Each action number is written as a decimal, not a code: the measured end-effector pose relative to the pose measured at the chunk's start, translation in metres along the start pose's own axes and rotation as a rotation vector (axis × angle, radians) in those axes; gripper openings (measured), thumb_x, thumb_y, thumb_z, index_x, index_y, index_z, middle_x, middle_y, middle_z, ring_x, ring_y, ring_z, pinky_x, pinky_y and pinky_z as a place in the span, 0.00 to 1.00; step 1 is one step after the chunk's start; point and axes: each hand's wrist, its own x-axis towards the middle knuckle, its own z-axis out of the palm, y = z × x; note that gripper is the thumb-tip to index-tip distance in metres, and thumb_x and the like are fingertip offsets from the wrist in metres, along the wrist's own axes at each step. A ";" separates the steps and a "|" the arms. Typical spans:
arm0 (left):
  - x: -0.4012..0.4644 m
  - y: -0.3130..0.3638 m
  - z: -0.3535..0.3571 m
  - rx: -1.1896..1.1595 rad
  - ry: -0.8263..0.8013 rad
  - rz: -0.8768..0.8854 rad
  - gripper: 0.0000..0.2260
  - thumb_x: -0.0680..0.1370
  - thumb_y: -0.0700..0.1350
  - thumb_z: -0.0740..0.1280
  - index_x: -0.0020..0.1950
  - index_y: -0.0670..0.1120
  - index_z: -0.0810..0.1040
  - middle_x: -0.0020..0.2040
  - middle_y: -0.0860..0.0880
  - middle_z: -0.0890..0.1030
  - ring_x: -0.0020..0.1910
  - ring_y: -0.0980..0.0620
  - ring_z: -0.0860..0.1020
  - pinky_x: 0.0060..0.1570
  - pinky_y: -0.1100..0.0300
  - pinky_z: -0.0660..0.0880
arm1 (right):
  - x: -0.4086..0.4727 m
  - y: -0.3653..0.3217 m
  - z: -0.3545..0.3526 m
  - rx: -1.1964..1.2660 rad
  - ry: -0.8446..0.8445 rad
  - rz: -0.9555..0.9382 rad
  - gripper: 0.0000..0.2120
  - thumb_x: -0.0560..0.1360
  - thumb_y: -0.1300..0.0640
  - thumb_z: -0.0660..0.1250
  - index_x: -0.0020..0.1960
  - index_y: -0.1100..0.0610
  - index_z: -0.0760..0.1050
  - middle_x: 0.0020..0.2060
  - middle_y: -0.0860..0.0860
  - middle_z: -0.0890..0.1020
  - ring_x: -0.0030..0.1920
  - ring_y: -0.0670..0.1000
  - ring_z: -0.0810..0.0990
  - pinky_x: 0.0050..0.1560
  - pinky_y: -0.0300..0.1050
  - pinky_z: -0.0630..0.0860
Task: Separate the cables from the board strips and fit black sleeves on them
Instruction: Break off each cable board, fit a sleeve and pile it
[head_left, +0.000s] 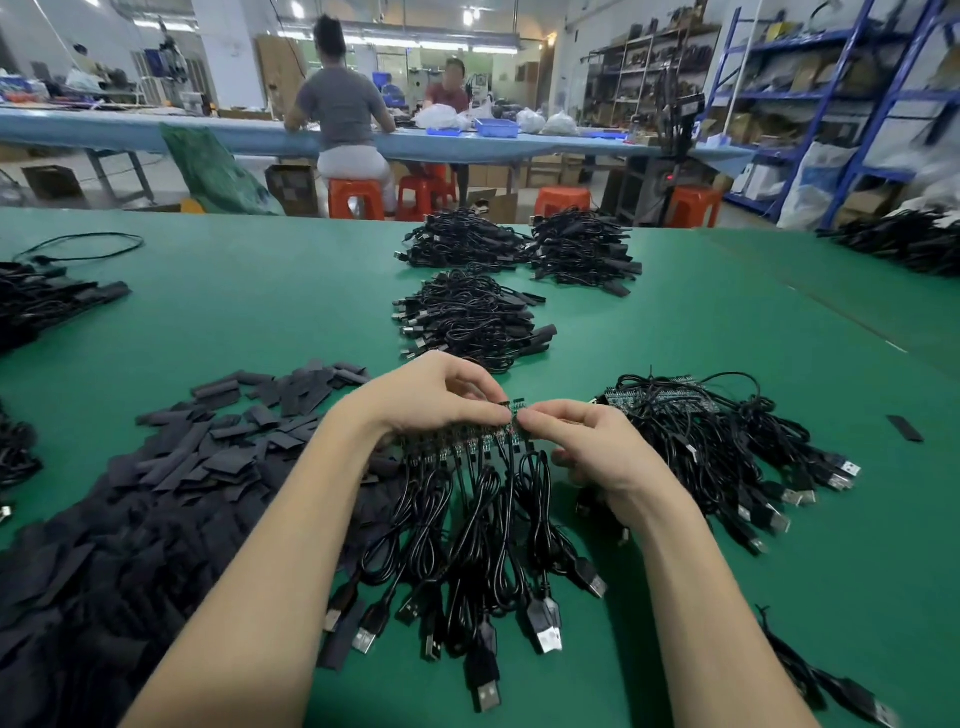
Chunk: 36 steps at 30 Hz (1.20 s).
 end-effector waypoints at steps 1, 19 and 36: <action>0.000 -0.001 0.001 -0.022 -0.009 -0.006 0.05 0.73 0.52 0.77 0.45 0.54 0.86 0.39 0.56 0.84 0.39 0.61 0.79 0.44 0.69 0.72 | -0.001 0.000 0.001 0.012 -0.014 -0.002 0.10 0.69 0.44 0.78 0.45 0.49 0.86 0.40 0.44 0.85 0.34 0.45 0.73 0.27 0.34 0.64; -0.002 0.001 0.010 -0.355 -0.081 0.071 0.10 0.69 0.53 0.76 0.47 0.51 0.87 0.45 0.52 0.86 0.44 0.58 0.80 0.49 0.66 0.72 | -0.005 -0.009 -0.004 0.396 -0.259 0.165 0.05 0.65 0.48 0.75 0.33 0.49 0.84 0.24 0.43 0.65 0.26 0.43 0.56 0.32 0.43 0.47; 0.011 -0.004 0.034 0.201 0.059 -0.023 0.06 0.74 0.54 0.76 0.49 0.56 0.84 0.45 0.60 0.84 0.43 0.64 0.80 0.54 0.61 0.78 | -0.013 -0.033 -0.016 0.534 -0.293 0.041 0.07 0.62 0.52 0.81 0.35 0.51 0.84 0.35 0.45 0.76 0.30 0.43 0.62 0.27 0.34 0.55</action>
